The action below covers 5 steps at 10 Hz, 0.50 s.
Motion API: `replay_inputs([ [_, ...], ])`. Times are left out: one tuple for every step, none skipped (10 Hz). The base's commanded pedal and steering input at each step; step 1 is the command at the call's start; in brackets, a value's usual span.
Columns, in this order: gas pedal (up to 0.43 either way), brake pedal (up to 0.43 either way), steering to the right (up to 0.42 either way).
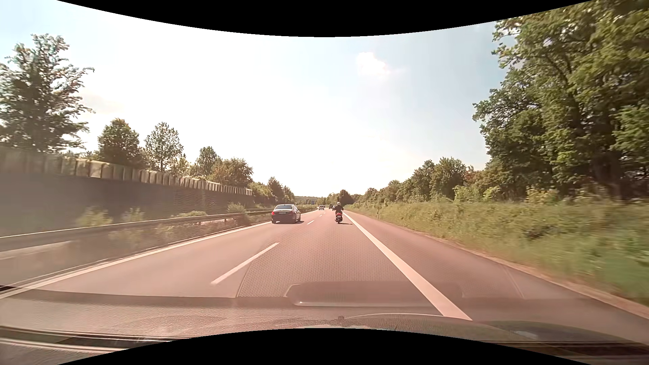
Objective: Follow the waypoints while adhering to traffic rules and regulations
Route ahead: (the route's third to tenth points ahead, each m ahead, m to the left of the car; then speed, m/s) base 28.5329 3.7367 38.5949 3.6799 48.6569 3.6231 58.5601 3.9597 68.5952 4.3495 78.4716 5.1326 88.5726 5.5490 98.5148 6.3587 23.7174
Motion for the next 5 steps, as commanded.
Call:
replay_inputs([
  [0.311,0.012,-0.004],
  [0.311,0.006,-0.004],
  [0.311,0.012,-0.004],
  [0.311,0.012,-0.004],
  [0.311,0.012,-0.004],
])
